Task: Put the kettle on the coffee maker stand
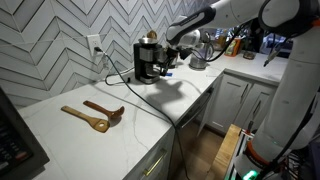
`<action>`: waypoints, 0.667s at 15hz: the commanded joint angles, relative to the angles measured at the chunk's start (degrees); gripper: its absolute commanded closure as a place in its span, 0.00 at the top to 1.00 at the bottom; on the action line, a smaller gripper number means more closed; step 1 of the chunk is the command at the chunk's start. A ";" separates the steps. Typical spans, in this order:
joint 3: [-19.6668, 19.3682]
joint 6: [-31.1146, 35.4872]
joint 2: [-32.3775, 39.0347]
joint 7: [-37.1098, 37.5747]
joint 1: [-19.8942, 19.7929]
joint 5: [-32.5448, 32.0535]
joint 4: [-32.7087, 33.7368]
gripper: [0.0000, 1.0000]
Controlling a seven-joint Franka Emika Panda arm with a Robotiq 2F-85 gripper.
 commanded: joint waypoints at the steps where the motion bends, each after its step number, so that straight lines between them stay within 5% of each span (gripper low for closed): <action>1: 1.40 -2.29 3.28 -1.93 -1.40 0.84 1.53 0.07; 8: 1.90 -3.22 4.31 -1.88 -1.74 0.40 3.15 0.12; 10: 2.02 -3.56 4.56 -1.91 -1.79 0.39 3.43 0.55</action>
